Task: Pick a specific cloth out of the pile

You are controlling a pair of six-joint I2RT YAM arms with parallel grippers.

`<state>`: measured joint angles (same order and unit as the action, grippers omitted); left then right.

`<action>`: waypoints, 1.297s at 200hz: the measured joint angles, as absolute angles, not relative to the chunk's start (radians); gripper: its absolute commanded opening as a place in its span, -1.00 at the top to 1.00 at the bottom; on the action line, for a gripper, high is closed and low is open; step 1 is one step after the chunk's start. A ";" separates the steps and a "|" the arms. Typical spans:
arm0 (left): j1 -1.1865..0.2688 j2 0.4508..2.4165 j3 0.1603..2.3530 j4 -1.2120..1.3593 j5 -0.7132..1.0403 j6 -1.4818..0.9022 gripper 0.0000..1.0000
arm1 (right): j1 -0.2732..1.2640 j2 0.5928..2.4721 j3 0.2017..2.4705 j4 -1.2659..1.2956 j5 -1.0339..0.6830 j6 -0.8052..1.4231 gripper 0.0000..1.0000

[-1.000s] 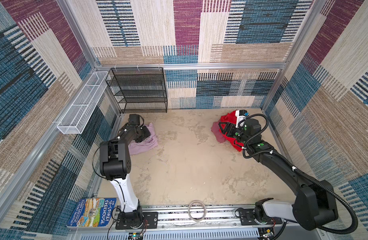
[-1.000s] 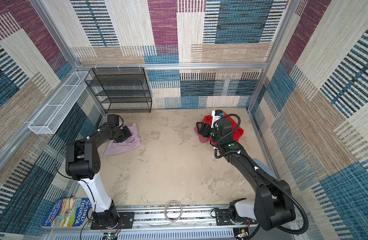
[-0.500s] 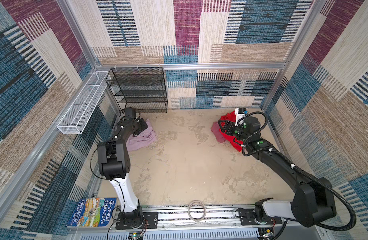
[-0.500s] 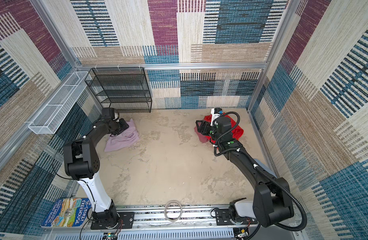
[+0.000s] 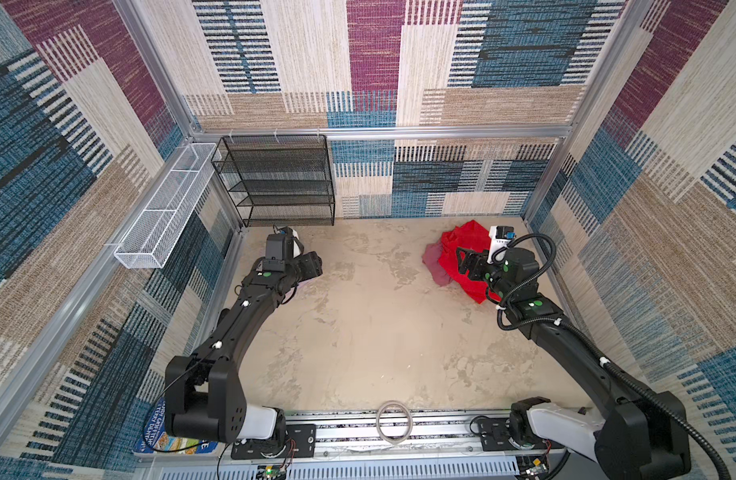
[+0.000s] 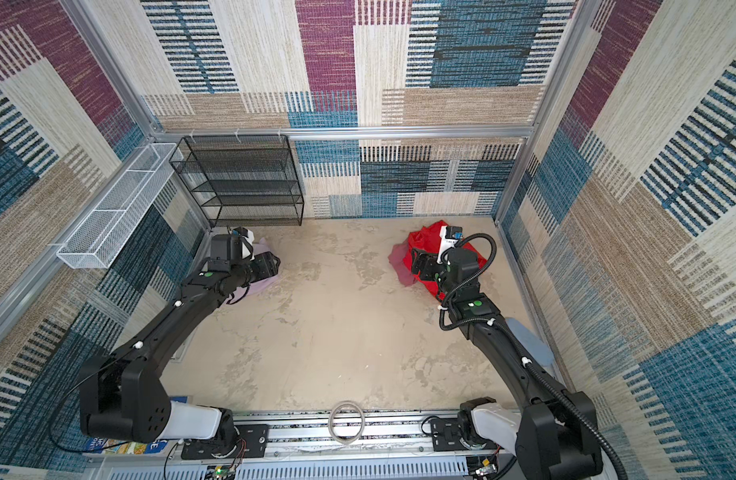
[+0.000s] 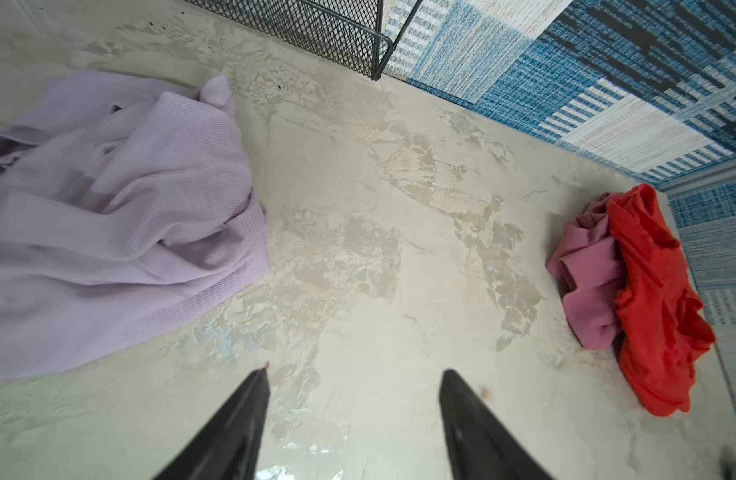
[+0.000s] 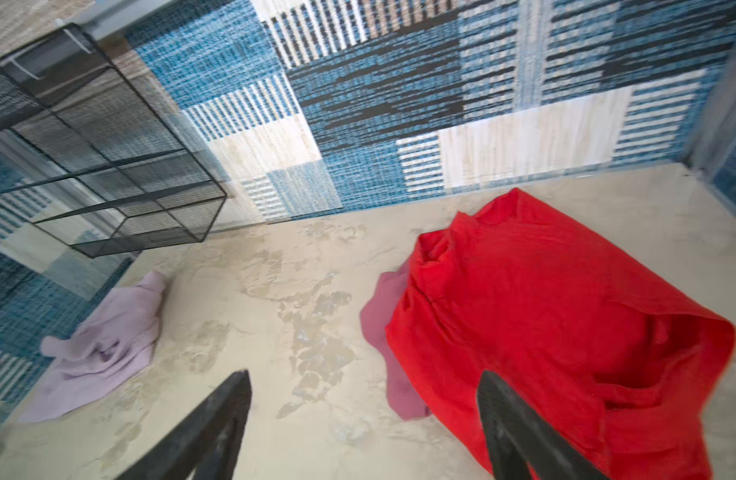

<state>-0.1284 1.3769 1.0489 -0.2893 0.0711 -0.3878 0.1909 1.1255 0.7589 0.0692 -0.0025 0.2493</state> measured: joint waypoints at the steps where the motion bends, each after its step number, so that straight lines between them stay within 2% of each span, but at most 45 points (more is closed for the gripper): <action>1: -0.128 1.374 1.046 -0.289 0.068 -0.387 -0.50 | 0.190 1.124 0.756 0.070 0.001 0.247 -0.87; 65: -0.133 1.240 0.859 -0.297 -0.211 -0.327 -0.50 | 0.142 0.994 0.441 0.338 0.310 0.106 -0.97; 119: -0.133 1.211 0.671 -0.149 -0.367 -0.240 -0.48 | 0.142 1.086 0.200 0.674 0.435 0.048 -1.00; 199: -0.131 1.219 0.484 0.271 -0.385 -0.111 -0.48 | 0.140 1.207 0.157 0.976 0.447 0.006 -1.00; 259: -0.111 1.337 0.421 0.574 -0.359 -0.002 -0.48 | 0.136 1.365 0.131 1.195 0.399 -0.036 -1.00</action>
